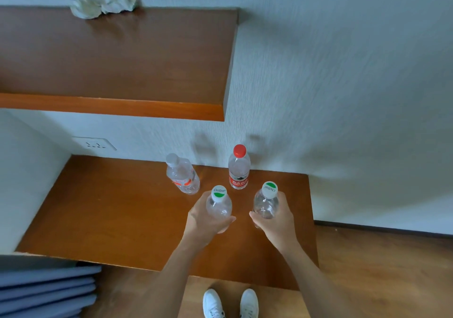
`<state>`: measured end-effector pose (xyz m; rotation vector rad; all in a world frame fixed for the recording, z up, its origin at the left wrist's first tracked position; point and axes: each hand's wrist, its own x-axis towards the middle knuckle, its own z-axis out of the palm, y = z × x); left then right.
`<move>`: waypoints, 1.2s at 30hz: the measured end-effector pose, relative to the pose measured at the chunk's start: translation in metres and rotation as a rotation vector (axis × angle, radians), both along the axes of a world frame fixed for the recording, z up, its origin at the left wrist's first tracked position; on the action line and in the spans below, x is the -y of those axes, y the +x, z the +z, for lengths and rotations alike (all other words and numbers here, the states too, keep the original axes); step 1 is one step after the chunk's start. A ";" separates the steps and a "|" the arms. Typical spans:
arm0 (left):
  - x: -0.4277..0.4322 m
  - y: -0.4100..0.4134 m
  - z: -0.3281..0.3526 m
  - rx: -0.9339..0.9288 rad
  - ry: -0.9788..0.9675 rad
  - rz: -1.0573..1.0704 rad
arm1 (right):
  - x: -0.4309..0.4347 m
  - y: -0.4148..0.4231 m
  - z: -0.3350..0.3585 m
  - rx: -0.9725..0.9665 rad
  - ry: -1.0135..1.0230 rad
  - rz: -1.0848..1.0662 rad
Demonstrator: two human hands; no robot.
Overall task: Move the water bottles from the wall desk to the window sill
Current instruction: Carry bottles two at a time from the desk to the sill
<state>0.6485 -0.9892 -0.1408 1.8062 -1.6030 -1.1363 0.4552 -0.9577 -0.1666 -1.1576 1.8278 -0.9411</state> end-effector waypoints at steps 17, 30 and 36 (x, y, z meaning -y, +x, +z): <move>-0.010 0.028 0.100 -0.305 -0.288 0.079 | 0.000 0.030 0.125 0.126 -0.435 0.026; -0.095 0.123 0.125 -0.268 -0.497 0.408 | -0.006 0.128 0.134 0.207 -0.445 0.511; -0.186 0.161 0.125 -0.183 -0.492 0.793 | -0.036 0.188 0.139 0.325 -0.373 0.841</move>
